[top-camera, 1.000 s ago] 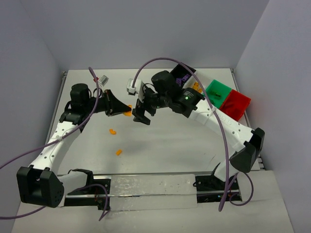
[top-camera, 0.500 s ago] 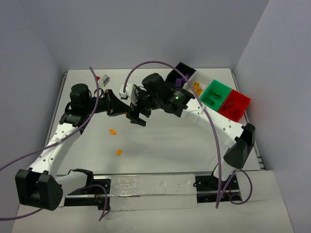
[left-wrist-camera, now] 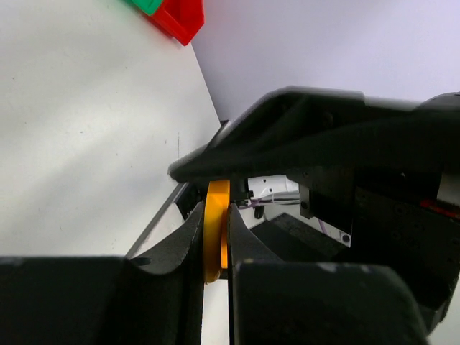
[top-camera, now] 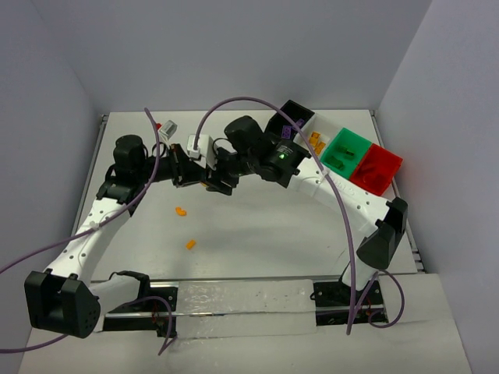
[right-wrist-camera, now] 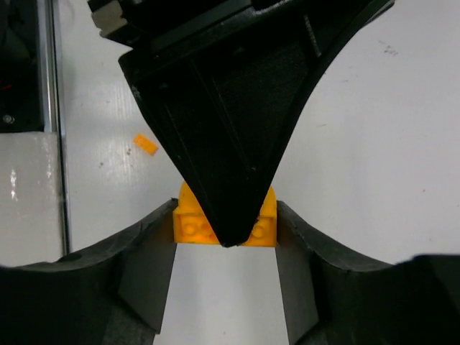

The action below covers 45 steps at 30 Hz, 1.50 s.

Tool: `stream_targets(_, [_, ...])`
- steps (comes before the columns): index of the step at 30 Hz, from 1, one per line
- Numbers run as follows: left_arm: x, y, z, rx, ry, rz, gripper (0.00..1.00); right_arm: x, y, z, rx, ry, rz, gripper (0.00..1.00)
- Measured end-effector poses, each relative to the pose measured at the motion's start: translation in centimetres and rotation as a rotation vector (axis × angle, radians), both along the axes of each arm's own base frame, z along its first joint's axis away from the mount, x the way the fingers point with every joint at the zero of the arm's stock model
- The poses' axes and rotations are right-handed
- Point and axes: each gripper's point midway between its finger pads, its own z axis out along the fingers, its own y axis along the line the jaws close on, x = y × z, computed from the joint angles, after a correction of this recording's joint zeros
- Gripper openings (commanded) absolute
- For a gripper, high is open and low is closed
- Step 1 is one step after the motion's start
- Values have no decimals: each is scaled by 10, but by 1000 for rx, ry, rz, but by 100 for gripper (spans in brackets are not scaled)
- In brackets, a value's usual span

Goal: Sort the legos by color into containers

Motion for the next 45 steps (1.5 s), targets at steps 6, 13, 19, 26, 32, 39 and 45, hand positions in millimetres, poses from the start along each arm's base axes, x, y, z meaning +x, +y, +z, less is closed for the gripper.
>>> stream_targets(6, [0, 0, -1, 0, -3, 0, 66, -3, 1, -2, -10, -7, 18, 37])
stream_targets(13, [8, 6, -7, 24, -8, 47, 99, 0, -1, -6, -23, -16, 8, 34])
stream_targets(19, [37, 46, -18, 110, -26, 216, 99, 21, -28, -39, -78, 30, -57, 33])
stream_targets(26, [66, 93, 1, 357, -280, 437, 99, 125, -156, -79, -154, 106, -431, 32])
stream_targets(32, [71, 125, -1, 539, -424, 552, 99, 221, -277, -118, -241, 139, -783, 33])
stream_targets(39, [71, 139, -27, 648, -410, 560, 99, 272, -334, -163, -350, 169, -966, 33])
stream_targets(45, [70, 142, -32, 676, -410, 560, 99, 294, -350, -171, -367, 156, -1034, 50])
